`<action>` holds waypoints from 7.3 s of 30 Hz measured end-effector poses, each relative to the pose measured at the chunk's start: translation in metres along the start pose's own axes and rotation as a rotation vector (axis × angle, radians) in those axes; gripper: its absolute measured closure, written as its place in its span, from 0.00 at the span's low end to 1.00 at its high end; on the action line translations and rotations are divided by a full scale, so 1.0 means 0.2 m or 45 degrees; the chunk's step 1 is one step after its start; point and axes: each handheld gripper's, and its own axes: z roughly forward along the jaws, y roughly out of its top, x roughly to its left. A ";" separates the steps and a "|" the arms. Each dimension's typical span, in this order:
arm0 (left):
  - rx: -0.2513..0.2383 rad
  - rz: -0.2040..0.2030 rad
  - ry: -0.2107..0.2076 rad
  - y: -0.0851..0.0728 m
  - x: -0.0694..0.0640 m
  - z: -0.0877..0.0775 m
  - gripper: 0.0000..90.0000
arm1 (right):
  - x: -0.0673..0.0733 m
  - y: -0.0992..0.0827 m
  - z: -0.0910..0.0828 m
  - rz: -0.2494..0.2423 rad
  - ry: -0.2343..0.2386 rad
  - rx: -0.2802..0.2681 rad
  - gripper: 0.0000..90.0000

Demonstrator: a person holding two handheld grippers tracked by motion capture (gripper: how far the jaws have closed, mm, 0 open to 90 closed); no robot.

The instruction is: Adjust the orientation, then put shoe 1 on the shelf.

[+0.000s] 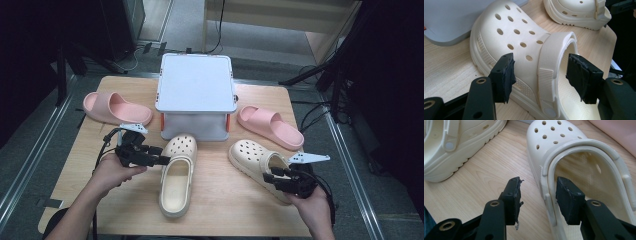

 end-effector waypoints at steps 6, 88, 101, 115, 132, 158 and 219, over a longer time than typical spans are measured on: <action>-0.004 0.003 0.011 -0.02 0.00 -0.02 0.44 | -0.02 0.02 0.07 -0.010 0.006 0.057 0.61; -0.067 -0.011 0.099 -0.17 -0.06 -0.09 0.80 | 0.34 0.25 0.28 -0.084 0.148 0.024 0.95; -0.023 0.013 0.097 -0.17 -0.04 0.00 0.79 | 0.39 0.27 0.44 -0.211 0.066 0.142 0.95; -0.031 -0.004 0.093 -0.17 -0.03 0.01 0.78 | 0.46 0.30 0.50 -0.196 0.161 0.120 0.94; -0.036 -0.036 0.141 -0.17 -0.01 0.01 0.85 | 0.55 0.30 0.57 -0.177 0.174 0.071 0.95; -0.031 -0.055 0.046 -0.08 -0.07 -0.05 0.93 | 0.57 0.27 0.51 -0.126 0.216 0.006 0.81; -0.055 0.107 0.159 0.70 0.20 -0.13 0.92 | 0.79 0.22 0.58 0.061 -0.002 -0.052 0.41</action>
